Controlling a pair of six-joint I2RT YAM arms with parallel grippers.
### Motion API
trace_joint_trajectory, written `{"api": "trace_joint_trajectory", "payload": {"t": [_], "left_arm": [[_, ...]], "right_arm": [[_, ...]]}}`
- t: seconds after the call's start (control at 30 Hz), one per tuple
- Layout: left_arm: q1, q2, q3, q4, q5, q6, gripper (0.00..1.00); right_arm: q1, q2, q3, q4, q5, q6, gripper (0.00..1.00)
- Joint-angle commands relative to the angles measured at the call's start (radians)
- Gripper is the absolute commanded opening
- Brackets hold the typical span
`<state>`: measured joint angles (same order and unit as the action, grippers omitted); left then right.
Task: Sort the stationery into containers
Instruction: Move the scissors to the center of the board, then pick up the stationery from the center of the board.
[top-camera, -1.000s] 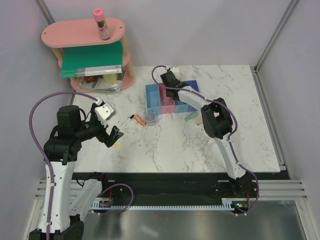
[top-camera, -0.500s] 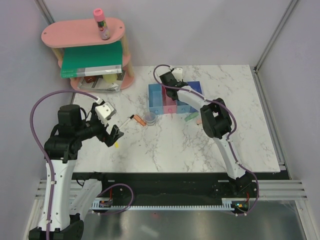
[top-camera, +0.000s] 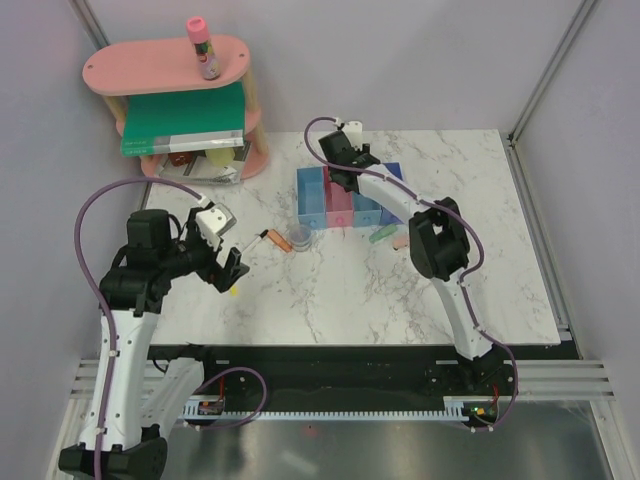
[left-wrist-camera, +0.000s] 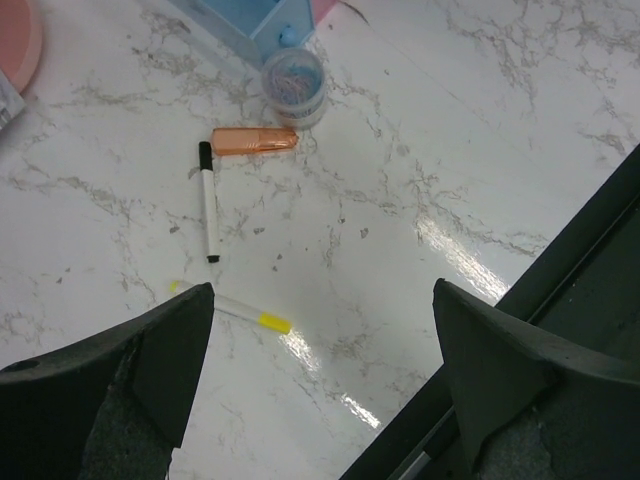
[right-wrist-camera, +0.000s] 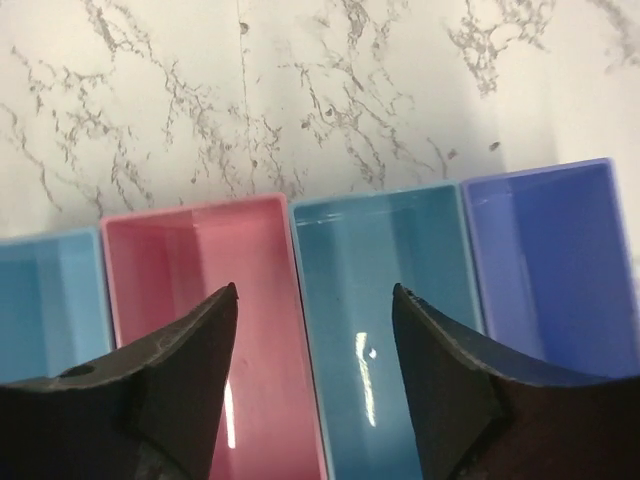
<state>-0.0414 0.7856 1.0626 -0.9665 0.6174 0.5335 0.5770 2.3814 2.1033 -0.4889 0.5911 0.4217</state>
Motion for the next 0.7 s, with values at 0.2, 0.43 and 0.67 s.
{"api": "trace_joint_trajectory", "payload": {"t": [0.2,0.43,0.67], "left_arm": [[-0.04,0.154,-0.095,0.244,-0.18,-0.208,0.96],[-0.274,0.285,-0.15,0.449,-0.375,-0.349,0.99],[-0.443,0.46,-0.104,0.541,-0.583,-0.415,0.98]], "right_arm": [[0.014,-0.439,-0.371,0.099,-0.106,-0.455,0.98],[-0.015,-0.767,-0.712,0.142,-0.166,-0.639,0.98],[-0.104,-1.057,-0.959,0.129,-0.217,-0.736,0.98]]}}
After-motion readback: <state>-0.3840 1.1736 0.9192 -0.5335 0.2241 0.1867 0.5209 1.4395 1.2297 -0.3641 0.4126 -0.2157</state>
